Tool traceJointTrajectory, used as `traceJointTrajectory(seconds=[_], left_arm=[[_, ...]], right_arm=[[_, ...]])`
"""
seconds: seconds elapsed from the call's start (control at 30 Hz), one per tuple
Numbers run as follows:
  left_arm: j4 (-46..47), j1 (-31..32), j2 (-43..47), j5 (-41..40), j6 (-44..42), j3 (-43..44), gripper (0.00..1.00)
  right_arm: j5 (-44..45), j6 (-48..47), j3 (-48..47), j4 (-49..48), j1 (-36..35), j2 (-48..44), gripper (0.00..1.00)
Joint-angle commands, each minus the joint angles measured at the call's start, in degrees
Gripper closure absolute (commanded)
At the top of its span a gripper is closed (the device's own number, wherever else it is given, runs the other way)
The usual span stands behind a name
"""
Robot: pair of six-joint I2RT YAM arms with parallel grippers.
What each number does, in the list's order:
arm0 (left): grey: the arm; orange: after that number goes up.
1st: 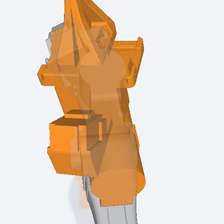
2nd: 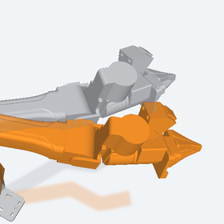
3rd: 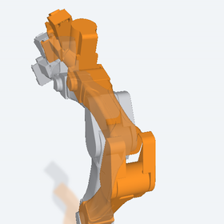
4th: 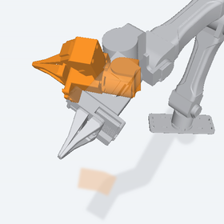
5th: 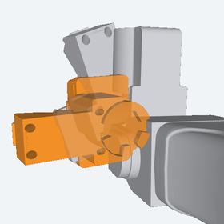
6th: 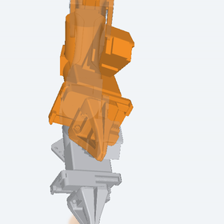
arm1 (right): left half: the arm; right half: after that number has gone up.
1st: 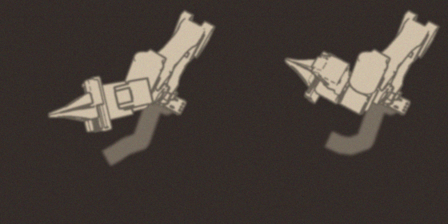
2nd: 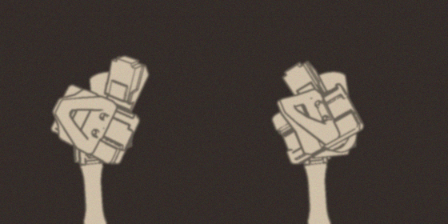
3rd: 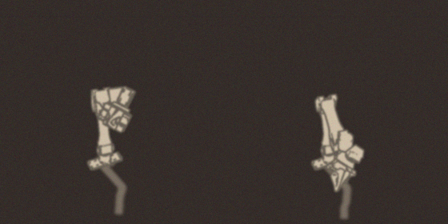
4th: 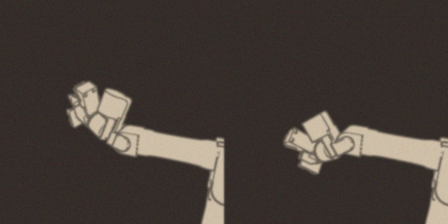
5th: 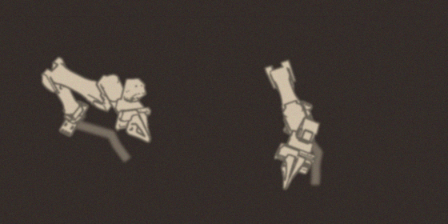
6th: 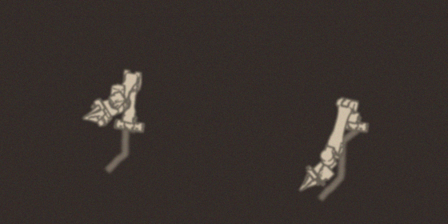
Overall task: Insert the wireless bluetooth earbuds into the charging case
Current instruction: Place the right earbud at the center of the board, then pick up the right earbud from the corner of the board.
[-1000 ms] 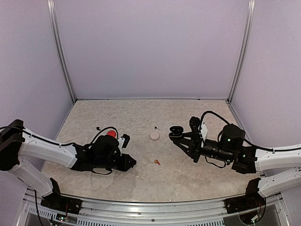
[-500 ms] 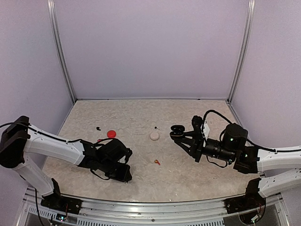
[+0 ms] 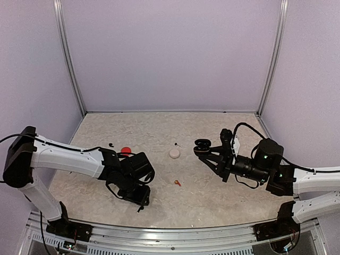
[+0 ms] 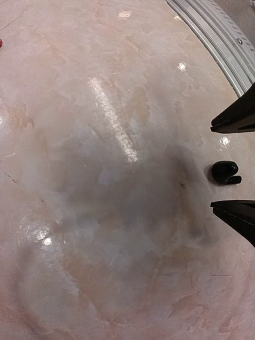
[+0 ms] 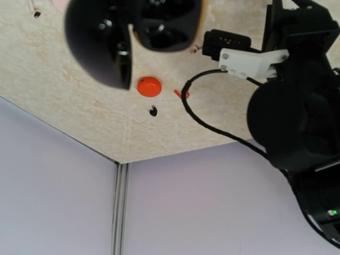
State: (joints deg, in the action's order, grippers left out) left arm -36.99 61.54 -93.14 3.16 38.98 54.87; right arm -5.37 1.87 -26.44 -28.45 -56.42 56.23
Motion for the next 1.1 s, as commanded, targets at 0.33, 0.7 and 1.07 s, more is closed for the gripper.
traceJointTrajectory(seconds=[0.33,0.7,1.07], left_arm=[[-16.60,4.82,-12.08,-2.93,-5.10,10.98,0.57],[-19.90,4.75,-15.66,-4.28,-8.00,15.45,0.63],[-20.67,4.53,-18.84,-3.51,-10.74,18.43,0.72]], right_arm=[[-0.64,-1.08,0.54,0.94,0.70,-3.18,1.00],[-0.52,-1.28,2.30,0.43,1.24,-5.36,1.00],[-0.50,-1.29,3.25,0.57,1.77,-6.98,1.00]])
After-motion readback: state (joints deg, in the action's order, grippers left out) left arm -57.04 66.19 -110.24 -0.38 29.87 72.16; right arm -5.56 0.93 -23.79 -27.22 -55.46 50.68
